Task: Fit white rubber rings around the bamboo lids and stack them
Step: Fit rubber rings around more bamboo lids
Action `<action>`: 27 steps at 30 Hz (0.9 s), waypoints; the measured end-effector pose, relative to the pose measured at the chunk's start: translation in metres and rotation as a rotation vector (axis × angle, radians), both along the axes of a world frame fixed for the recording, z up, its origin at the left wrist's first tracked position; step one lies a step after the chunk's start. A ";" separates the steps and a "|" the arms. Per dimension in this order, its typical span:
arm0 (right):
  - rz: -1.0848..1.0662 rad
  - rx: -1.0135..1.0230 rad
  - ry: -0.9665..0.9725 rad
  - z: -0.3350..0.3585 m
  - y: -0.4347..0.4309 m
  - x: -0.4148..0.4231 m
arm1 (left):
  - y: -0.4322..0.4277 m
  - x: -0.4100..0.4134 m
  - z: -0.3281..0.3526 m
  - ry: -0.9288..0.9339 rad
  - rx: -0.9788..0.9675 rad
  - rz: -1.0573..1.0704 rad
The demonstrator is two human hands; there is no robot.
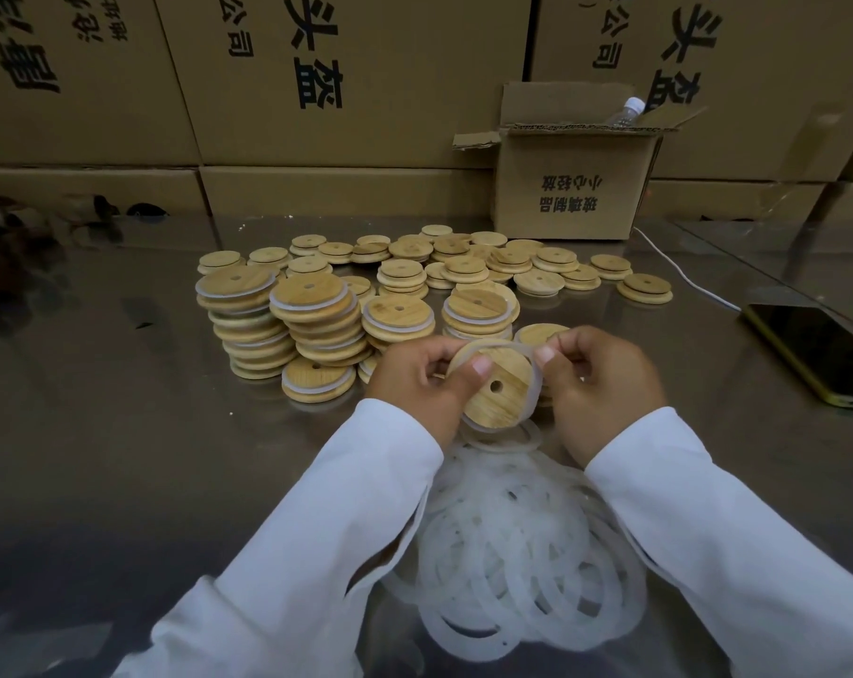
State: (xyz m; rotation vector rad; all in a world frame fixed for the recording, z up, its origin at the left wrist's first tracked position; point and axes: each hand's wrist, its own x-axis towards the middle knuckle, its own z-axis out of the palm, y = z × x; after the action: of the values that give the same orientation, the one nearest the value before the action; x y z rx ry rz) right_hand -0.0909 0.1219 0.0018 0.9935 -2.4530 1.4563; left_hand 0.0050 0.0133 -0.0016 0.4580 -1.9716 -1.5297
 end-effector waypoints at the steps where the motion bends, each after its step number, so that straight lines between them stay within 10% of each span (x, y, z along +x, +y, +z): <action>1: 0.014 0.003 -0.003 0.001 0.000 0.000 | 0.000 0.000 0.000 0.001 0.015 -0.001; 11: 0.075 -0.047 -0.033 0.000 0.001 0.005 | -0.005 0.003 0.004 -0.036 0.036 -0.066; 18: 0.114 -0.058 -0.029 -0.003 0.000 0.013 | 0.004 -0.009 -0.003 -0.038 0.494 -0.013; 27: 0.151 -0.186 -0.222 0.003 -0.002 0.020 | 0.008 -0.015 -0.008 0.034 0.305 0.182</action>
State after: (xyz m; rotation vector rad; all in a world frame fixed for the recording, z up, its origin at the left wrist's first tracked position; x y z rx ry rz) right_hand -0.0710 0.1200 0.0045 1.0487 -2.3704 1.8990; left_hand -0.0099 0.0212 -0.0096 0.7121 -1.6258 -1.7120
